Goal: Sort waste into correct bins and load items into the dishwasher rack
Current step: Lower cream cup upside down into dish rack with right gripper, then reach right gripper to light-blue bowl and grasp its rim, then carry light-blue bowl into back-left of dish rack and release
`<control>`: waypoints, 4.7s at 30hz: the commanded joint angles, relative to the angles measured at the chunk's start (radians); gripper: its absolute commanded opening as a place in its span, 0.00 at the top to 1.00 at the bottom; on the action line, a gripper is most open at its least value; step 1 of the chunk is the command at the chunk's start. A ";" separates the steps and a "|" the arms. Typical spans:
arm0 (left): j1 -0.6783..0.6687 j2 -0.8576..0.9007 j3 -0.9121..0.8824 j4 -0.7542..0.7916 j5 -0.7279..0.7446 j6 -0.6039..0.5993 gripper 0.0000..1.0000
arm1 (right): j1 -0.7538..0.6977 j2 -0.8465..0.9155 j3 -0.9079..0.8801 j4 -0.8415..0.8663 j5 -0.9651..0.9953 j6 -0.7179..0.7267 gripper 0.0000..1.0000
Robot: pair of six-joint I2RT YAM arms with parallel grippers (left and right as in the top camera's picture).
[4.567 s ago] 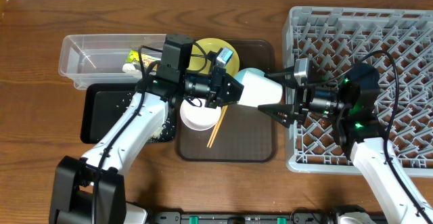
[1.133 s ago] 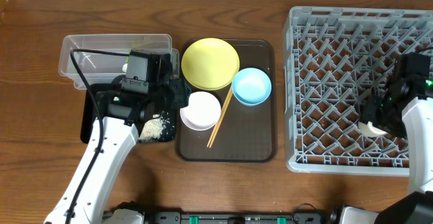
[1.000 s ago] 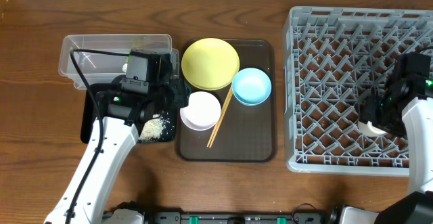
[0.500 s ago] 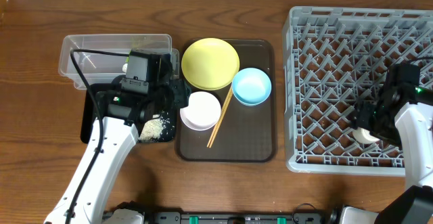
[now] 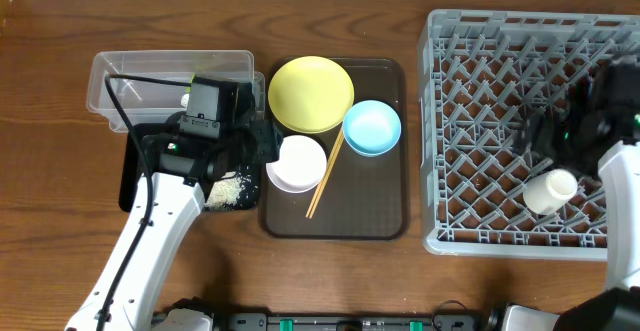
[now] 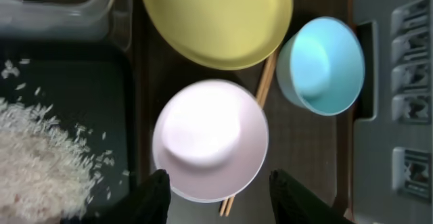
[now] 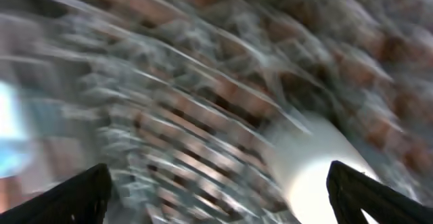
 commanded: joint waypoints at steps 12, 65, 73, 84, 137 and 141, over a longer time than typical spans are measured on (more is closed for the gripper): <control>0.053 -0.001 -0.002 -0.216 -0.446 -0.304 0.45 | 0.490 0.023 0.033 0.306 -0.036 -0.204 0.13; 0.207 -0.001 -0.002 -0.219 -0.400 -0.336 0.36 | 0.602 0.095 0.035 0.652 0.545 -0.367 0.99; 0.207 -0.001 -0.002 -0.219 -0.400 -0.336 0.36 | 0.514 0.137 0.035 0.935 0.888 -0.644 0.99; 0.207 -0.001 -0.002 -0.219 -0.400 -0.336 0.36 | 0.473 0.310 0.035 1.164 1.096 -0.729 0.99; 0.207 -0.001 -0.002 -0.220 -0.400 -0.324 0.35 | 0.649 0.309 0.034 0.521 0.980 -0.135 0.61; 0.207 -0.001 -0.002 -0.220 -0.400 -0.323 0.36 | 0.649 0.204 0.034 0.455 0.791 -0.136 0.39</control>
